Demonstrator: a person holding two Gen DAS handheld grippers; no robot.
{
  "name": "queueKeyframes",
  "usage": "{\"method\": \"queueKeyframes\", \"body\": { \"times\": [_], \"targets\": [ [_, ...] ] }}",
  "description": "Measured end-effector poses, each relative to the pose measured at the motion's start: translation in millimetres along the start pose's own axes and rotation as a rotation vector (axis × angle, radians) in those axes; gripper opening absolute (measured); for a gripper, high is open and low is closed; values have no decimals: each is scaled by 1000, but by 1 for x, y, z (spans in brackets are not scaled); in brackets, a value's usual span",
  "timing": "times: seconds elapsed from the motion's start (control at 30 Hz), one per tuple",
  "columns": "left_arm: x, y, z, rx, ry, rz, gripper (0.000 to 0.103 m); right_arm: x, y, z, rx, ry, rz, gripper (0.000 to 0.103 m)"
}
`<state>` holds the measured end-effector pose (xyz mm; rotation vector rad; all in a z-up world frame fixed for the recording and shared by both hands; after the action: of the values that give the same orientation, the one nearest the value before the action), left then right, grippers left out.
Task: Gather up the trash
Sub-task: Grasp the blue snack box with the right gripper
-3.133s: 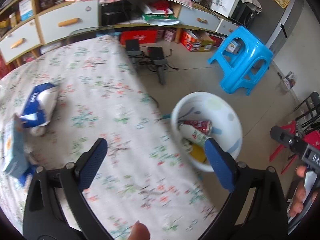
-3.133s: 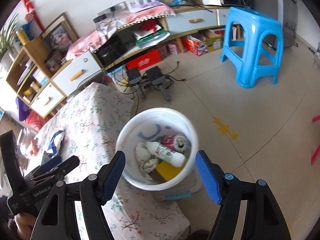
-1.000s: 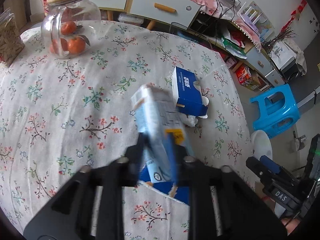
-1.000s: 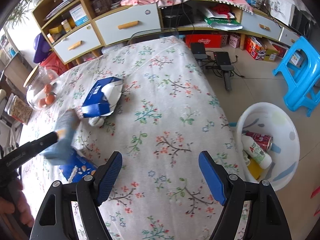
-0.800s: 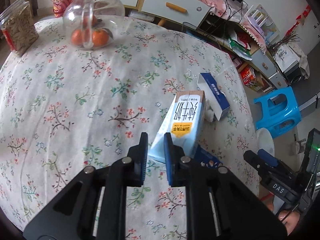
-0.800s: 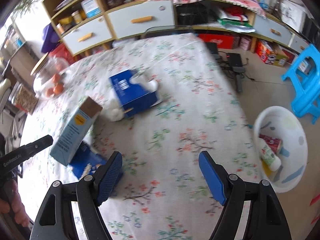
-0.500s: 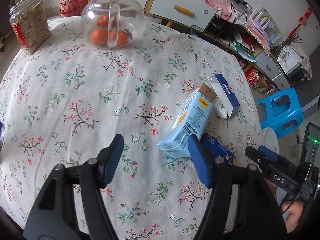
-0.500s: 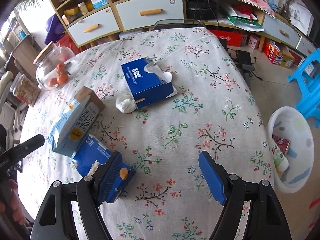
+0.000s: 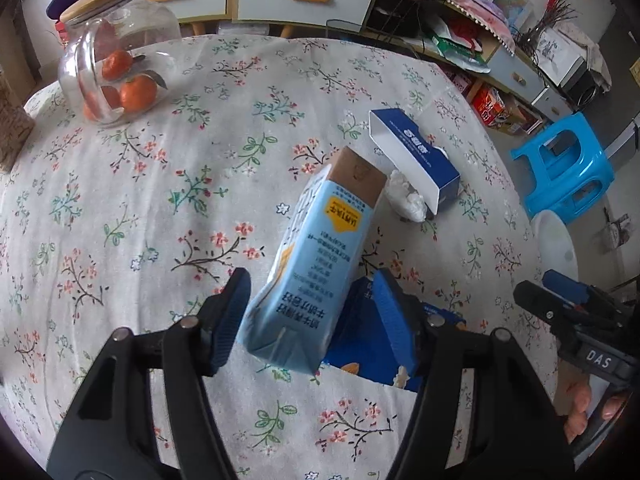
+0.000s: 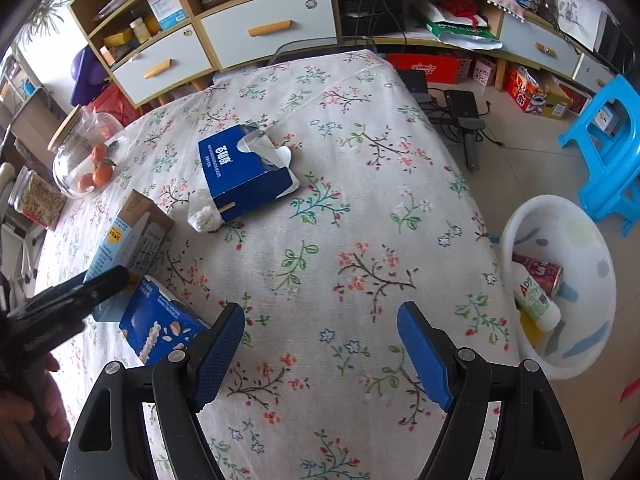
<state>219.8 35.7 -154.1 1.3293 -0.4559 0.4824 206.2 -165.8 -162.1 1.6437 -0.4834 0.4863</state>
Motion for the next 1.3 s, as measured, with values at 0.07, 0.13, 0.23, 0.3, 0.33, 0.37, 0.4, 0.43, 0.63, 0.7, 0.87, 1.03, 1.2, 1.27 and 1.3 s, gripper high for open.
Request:
{"method": "queueKeyframes", "body": {
  "times": [0.07, 0.13, 0.23, 0.3, 0.33, 0.37, 0.4, 0.43, 0.63, 0.7, 0.87, 1.03, 1.2, 1.27, 1.3],
  "targets": [
    [-2, -1, -4, 18, -5, -5, 52, -1, 2, 0, 1, 7, 1, 80],
    [-2, 4, -9, 25, -8, 5, 42, -2, 3, -2, 3, 16, 1, 80],
    [-4, 15, -19, 37, 3, 18, 39, -4, 3, -10, 15, 33, -3, 80],
    [-6, 24, -27, 39, 24, 22, 39, -6, 1, -21, 33, 53, -9, 80],
    [-8, 28, -31, 41, 33, 25, 39, -7, 0, -26, 42, 64, -11, 80],
    [-10, 34, -37, 43, 43, 29, 39, -8, -1, -33, 57, 82, -13, 80],
    [-12, 39, -41, 45, 53, 33, 39, -9, -2, -40, 71, 98, -13, 80],
    [-14, 44, -47, 45, 64, 36, 39, -10, -3, -48, 85, 117, -13, 80],
    [-33, 70, -80, 59, 131, 42, 39, -19, -11, -90, 161, 215, -22, 80],
    [-39, 75, -90, 59, 154, 41, 39, -22, -14, -102, 182, 248, -25, 80],
    [-57, 87, -113, 72, 195, 34, 39, -28, -23, -123, 213, 312, -34, 80],
    [-67, 96, -129, 82, 213, 34, 39, -36, -34, -137, 224, 349, -49, 80],
    [-76, 102, -142, 88, 224, 28, 39, -43, -36, -146, 243, 364, -69, 82],
    [-77, 104, -146, 87, 229, 30, 39, -49, -35, -151, 265, 369, -85, 82],
    [-77, 106, -148, 86, 232, 33, 39, -52, -35, -155, 278, 375, -91, 82]
  ]
}}
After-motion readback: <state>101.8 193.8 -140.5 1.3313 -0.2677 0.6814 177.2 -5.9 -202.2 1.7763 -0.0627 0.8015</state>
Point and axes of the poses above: each gripper's, at about its wrist camera, not at the fingertips, and y roughly against the way its jaws point, z to its right, x to its top, the point moved 9 cm from there along -y, roughly the way its jaws point, and after that the axes turned 11 degrees about z, right-handed, at the moved point
